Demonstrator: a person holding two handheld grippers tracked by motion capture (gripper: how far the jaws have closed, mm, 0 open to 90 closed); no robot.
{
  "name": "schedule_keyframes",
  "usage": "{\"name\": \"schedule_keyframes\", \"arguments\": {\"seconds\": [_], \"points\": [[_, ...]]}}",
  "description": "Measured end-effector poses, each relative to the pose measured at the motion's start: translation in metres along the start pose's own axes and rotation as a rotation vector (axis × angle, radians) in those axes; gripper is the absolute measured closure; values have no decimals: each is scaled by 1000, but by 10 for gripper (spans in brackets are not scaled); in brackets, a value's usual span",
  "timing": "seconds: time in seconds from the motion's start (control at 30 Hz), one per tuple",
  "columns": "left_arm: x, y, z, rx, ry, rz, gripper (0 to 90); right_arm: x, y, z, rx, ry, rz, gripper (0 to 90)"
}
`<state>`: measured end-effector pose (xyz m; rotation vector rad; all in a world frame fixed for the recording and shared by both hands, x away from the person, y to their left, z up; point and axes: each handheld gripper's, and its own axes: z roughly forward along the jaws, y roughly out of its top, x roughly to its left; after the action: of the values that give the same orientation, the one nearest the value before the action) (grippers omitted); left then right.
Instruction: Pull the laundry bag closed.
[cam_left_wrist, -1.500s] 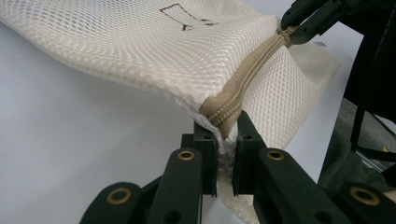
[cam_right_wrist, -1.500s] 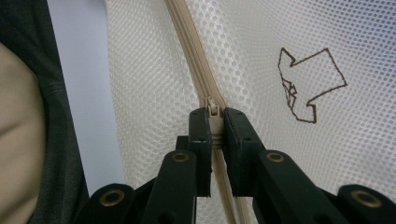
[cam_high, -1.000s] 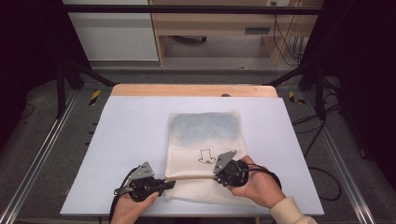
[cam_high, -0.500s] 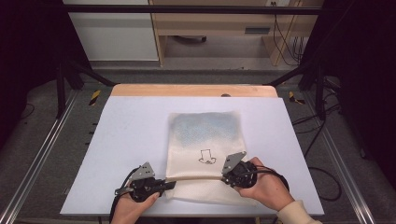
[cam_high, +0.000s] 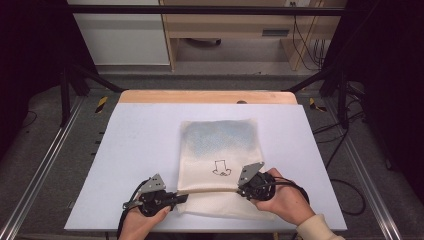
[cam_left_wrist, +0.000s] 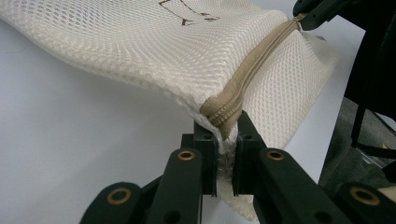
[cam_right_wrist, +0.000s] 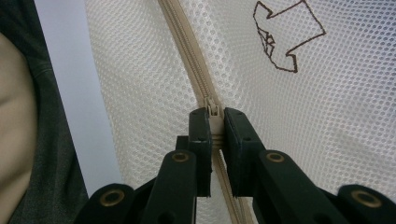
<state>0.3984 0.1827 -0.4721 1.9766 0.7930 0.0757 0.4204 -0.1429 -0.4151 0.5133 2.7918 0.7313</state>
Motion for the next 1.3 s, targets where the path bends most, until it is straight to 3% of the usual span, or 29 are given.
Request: {"name": "schedule_keyframes", "arguments": {"seconds": [0.6,1.3], "points": [[0,0,-1,6,6,4,828,-4,-5,-3,0,-9,20,821],[1,1,-2,-3,5,2,828,-10,-22,-14,1,-32,54,821]]}}
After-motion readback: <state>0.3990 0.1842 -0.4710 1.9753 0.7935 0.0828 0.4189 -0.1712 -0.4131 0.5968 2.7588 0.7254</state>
